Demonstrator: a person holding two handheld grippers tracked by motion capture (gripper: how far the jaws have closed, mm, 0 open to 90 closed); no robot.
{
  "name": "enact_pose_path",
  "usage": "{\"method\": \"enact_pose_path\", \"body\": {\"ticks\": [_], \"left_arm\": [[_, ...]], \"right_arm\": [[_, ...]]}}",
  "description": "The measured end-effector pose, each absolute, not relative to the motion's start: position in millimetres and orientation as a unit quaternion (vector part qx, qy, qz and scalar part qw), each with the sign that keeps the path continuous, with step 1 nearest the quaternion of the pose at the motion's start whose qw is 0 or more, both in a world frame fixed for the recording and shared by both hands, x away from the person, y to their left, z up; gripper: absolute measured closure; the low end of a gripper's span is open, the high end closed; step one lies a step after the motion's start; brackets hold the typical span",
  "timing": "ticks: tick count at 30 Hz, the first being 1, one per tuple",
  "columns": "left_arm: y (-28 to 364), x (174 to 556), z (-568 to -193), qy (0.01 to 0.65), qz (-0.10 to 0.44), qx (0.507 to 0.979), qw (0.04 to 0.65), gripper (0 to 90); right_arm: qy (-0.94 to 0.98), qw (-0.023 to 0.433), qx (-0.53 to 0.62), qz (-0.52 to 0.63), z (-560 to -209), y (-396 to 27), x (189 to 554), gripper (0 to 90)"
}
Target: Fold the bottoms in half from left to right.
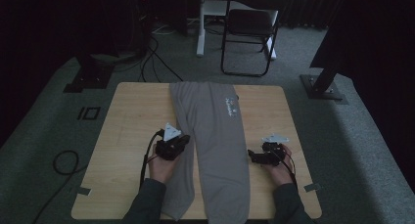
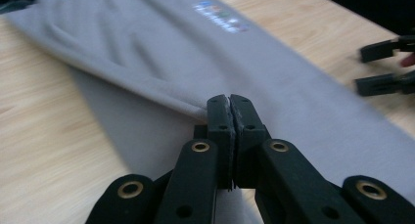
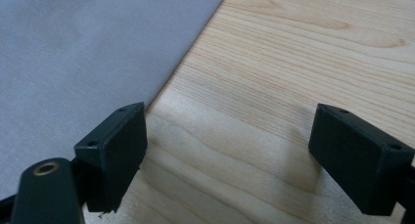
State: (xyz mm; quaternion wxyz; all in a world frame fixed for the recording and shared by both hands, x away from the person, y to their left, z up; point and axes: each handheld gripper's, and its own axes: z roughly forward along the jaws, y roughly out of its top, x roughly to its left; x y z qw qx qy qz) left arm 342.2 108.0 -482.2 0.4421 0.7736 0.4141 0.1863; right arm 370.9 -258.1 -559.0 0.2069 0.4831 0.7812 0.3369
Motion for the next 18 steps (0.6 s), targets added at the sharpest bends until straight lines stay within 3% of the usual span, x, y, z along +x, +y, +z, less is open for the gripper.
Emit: {"method": "enact_pose_path", "body": {"ticks": [7,18], "left_arm": [[54,356,-473,0.359,0.176,0.802,0.445,88.7],[-28,371,-459,0.315,0.112,0.804,0.492,89.0]], "right_arm": [[0.779,0.207,0.486,0.336,-559,-259,371,14.4],[0.776,0.21,0.491,0.335,-559,-261,372,14.4]]}}
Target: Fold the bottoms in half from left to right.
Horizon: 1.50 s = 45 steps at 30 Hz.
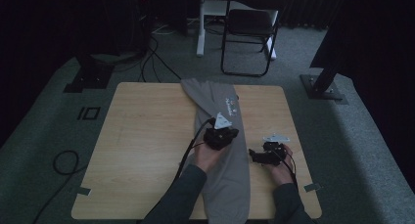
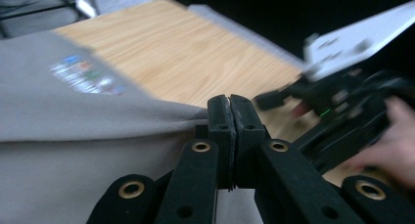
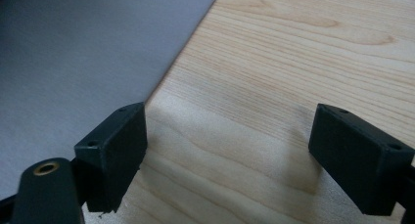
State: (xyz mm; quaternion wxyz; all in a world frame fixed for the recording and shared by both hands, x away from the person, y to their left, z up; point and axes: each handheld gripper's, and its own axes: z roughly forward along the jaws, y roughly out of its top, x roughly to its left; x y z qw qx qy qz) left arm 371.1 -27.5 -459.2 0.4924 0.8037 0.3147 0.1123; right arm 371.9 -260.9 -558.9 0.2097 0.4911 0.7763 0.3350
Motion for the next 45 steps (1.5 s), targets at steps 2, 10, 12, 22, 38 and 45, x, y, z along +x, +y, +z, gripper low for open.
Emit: {"method": "enact_pose_path", "body": {"ticks": [2,10,12,22,38,45], "left_arm": [[-40,373,-464,0.307,0.105,0.812,0.486,88.9],[-21,380,-488,0.321,0.078,0.82,0.467,71.1],[-7,380,-489,0.332,0.097,0.819,0.459,70.4],[52,389,-530,0.395,0.125,0.827,0.38,70.8],[34,397,-544,0.384,0.12,0.849,0.343,90.0],[51,395,-543,0.403,0.127,0.841,0.339,90.0]], "right_arm": [[0.775,0.21,0.493,0.335,-559,-261,372,14.5],[0.774,0.212,0.495,0.334,-559,-261,372,14.7],[0.772,0.214,0.496,0.335,-559,-262,372,16.7],[0.751,0.23,0.498,0.368,-540,-243,369,48.4],[0.804,0.185,0.458,0.331,-547,-183,412,62.2],[0.814,0.183,0.46,0.305,-542,-196,390,65.9]]}}
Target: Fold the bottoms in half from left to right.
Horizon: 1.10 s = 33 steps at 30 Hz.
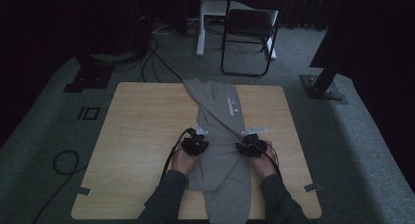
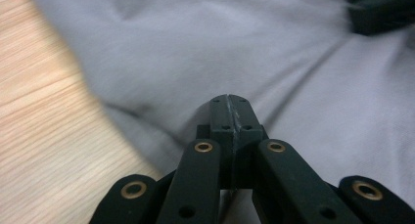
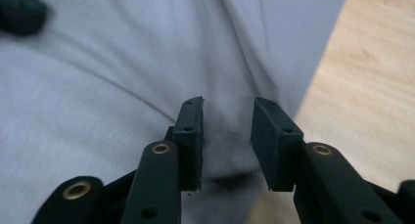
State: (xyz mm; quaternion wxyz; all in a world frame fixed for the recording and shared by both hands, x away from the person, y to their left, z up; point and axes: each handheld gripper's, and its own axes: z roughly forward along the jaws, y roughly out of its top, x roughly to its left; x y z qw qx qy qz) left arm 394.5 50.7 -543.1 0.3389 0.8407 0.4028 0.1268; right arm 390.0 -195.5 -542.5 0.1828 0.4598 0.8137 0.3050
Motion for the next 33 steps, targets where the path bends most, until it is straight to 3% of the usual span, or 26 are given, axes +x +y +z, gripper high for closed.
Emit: {"method": "enact_pose_path", "body": {"ticks": [7,12,17,33], "left_arm": [[63,393,-542,0.413,0.145,0.841,0.318,90.0],[54,382,-536,0.381,0.145,0.833,0.375,90.0],[33,383,-546,0.36,0.152,0.856,0.338,89.8],[78,421,-546,0.446,0.172,0.814,0.33,90.0]], "right_arm": [[0.813,0.174,0.467,0.303,-540,-215,367,64.7],[0.806,0.165,0.471,0.318,-544,-223,361,62.7],[0.803,0.167,0.468,0.329,-546,-221,363,64.3],[0.799,0.177,0.461,0.344,-549,-176,406,65.3]]}}
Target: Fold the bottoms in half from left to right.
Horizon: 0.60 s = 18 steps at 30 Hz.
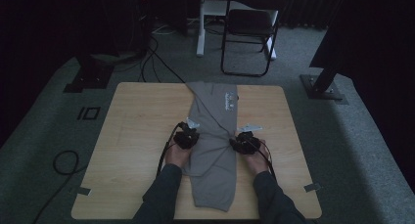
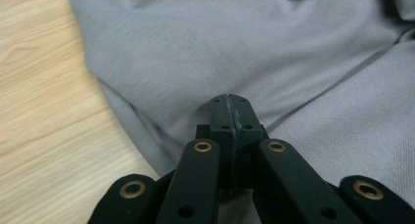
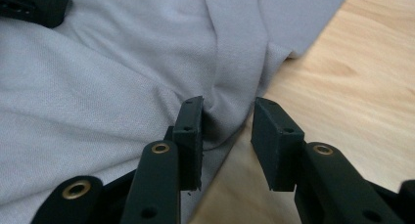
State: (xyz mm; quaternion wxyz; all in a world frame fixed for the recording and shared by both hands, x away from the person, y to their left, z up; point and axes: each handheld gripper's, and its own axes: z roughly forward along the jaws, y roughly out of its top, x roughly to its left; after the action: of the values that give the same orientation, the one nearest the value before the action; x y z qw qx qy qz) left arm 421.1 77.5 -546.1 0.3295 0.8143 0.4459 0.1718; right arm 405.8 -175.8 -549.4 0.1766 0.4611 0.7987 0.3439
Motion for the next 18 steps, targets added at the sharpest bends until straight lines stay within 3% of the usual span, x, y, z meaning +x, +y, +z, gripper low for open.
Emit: {"method": "enact_pose_path", "body": {"ticks": [3,10,18], "left_arm": [[90,419,-543,0.456,0.161,0.805,0.343,80.7],[127,393,-530,0.472,0.158,0.781,0.377,69.0],[133,385,-543,0.475,0.141,0.791,0.359,58.9]], "right_arm": [[0.8,0.176,0.461,0.342,-549,-169,410,65.0],[0.801,0.175,0.456,0.346,-550,-175,408,61.0],[0.802,0.176,0.453,0.347,-550,-179,400,57.3]]}}
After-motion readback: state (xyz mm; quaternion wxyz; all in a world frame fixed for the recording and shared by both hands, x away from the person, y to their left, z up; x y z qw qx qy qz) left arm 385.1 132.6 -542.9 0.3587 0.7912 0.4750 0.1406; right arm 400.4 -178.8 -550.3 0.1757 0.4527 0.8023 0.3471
